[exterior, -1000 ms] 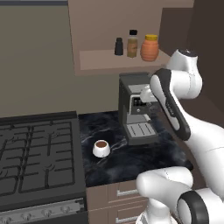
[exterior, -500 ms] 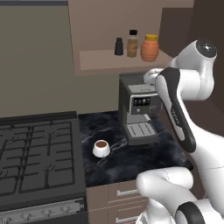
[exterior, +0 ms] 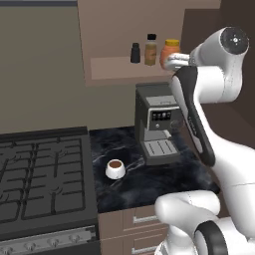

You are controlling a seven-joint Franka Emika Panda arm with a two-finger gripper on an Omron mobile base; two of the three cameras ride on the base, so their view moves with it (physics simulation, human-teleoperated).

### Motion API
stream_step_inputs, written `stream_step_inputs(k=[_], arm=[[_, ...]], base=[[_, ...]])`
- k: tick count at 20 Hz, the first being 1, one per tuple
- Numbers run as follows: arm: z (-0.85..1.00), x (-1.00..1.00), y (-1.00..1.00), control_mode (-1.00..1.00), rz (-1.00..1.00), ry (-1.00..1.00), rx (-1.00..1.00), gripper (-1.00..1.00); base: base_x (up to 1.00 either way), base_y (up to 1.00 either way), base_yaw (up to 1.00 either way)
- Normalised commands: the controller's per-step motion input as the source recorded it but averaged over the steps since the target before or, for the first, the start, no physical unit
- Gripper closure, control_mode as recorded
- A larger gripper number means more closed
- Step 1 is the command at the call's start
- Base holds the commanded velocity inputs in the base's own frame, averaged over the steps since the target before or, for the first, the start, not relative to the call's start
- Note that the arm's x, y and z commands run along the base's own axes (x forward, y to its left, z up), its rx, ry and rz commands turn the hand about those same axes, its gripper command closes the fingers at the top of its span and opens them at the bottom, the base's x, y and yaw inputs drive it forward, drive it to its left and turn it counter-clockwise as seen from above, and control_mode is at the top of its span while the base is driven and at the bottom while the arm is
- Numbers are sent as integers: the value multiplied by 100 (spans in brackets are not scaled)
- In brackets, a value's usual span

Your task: Pick the cinnamon and honey bottle from the cabinet and place them next to the mug.

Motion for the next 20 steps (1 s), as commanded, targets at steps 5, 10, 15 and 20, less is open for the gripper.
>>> stream_step_inputs(k=[5, 10, 15, 20], arm=[[65, 12, 0, -100, -11, 0, 6, -100], [16, 10, -5, -100, 1, 5, 7, -100], [0, 49, -34, -100, 14, 13, 5, -100], [-1, 52, -26, -100, 10, 9, 1, -100]], base=[[0, 0, 0], [0, 0, 0], [0, 0, 0], [0, 0, 0]])
